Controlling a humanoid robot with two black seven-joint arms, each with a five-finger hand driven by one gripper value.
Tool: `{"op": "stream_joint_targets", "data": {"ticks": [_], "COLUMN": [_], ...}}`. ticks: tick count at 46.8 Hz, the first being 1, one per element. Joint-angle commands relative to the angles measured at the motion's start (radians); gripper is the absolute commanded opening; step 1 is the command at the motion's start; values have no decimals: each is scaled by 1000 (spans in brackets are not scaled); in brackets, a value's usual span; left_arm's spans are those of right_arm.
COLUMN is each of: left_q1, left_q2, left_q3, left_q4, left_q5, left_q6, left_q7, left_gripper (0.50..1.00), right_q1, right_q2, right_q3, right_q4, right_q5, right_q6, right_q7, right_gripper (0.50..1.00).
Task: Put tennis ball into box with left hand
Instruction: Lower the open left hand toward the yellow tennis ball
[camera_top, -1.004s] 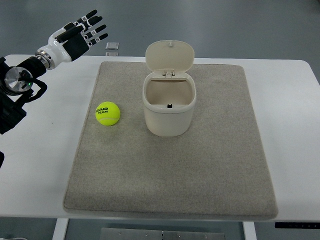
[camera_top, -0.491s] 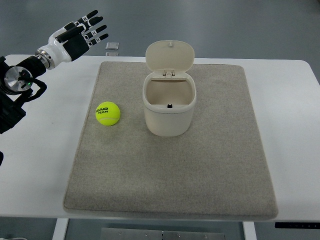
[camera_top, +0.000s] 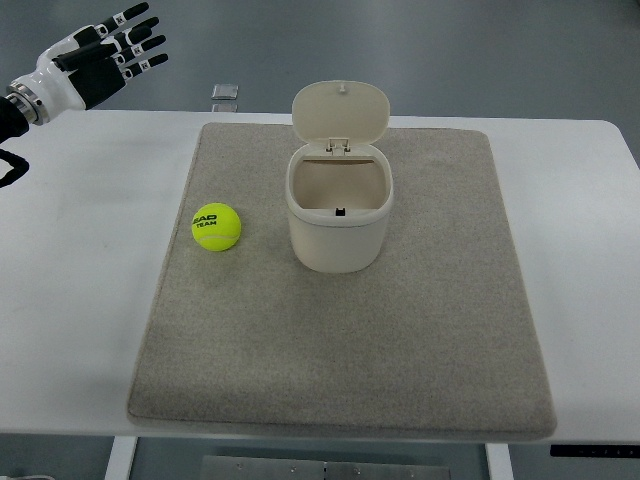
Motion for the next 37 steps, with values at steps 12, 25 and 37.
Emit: {"op": "stream_joint_targets", "data": {"ticks": [12, 25, 37], "left_q1": [3, 15, 17], "left_q2": [92, 210, 278], "left_q3": [0, 96, 142], "left_q4": [-132, -319, -434], "left_q5": [641, 881, 1065], "left_q6": [0, 7, 30], "left_q7": [-237, -291, -390], "left_gripper": [994, 992, 992], "right_q1": [0, 0, 0], "right_q2": [0, 0, 0], "right_q3": [0, 0, 0], "right_q4": [0, 0, 0], "right_q5": [1, -1, -1], "right_q6": [0, 0, 0], "right_q7": [0, 0, 0], "right_gripper": [901, 901, 901]}}
